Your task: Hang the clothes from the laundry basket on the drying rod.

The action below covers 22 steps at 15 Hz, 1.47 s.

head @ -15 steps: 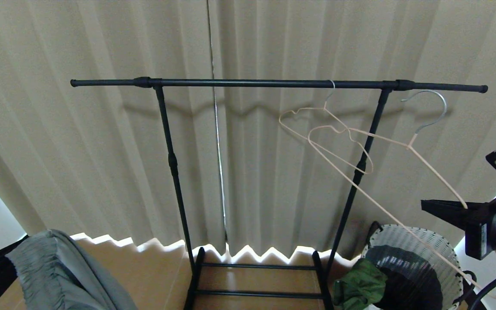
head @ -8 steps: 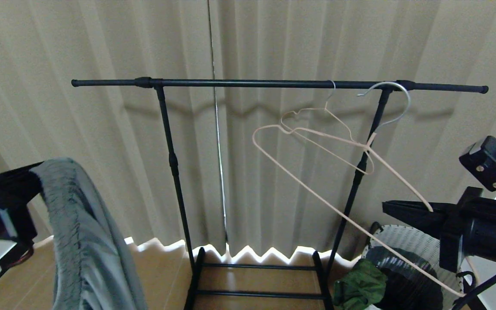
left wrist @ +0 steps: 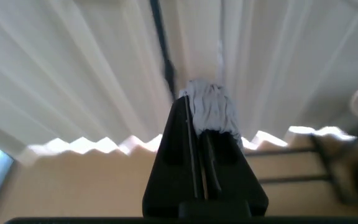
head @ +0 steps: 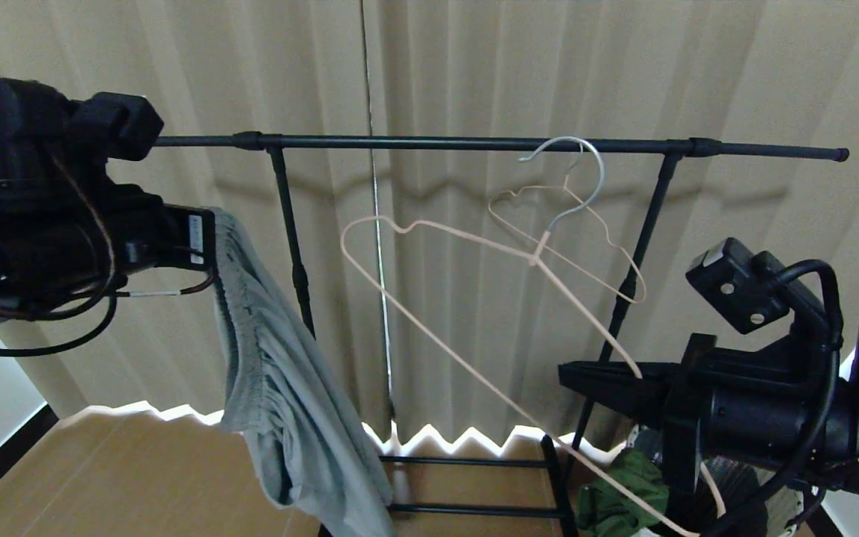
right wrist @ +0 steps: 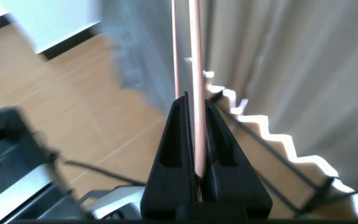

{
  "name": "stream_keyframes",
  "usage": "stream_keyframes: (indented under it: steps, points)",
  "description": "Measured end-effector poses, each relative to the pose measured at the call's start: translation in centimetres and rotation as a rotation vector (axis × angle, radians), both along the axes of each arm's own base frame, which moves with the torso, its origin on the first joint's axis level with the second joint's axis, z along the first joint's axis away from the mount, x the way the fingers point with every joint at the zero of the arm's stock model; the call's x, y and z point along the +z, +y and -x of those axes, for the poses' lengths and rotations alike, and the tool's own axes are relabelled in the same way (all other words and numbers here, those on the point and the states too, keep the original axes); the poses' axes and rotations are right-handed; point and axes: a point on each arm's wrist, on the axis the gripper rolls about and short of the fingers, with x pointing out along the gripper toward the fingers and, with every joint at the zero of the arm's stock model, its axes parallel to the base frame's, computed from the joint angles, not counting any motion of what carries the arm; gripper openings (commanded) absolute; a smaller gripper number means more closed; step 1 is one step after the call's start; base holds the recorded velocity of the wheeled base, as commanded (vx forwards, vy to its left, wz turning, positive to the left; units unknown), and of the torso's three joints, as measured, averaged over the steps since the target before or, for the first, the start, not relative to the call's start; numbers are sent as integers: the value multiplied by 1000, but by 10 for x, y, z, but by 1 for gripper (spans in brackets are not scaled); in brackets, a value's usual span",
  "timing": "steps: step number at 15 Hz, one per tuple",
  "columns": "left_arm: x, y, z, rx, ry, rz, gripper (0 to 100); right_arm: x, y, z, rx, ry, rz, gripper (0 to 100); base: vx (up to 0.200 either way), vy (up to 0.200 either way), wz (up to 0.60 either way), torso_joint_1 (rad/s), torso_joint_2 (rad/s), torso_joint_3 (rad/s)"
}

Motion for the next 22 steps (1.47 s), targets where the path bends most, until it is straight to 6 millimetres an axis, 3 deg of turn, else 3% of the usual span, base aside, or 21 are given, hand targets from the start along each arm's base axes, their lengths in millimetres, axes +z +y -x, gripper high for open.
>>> stream_keyframes:
  steps: [5, 8, 15, 22]
  points:
    - [-8, -32, -31, 35, 62, 87, 0, -1, 23, 17, 112, 41, -23, 0, 0, 0, 0, 0, 0, 0]
    - [-11, -37, -39, 69, 61, 79, 0, -3, 29, 21, 137, 49, -18, 0, 0, 0, 0, 0, 0, 0]
    - [-6, -48, -30, 32, 52, 79, 0, -7, 47, 5, 127, 68, 3, 0, 0, 0, 0, 0, 0, 0]
    - [-4, -44, -24, 91, 58, 43, 0, -12, 51, -12, 73, 83, 13, 0, 0, 0, 0, 0, 0, 0]
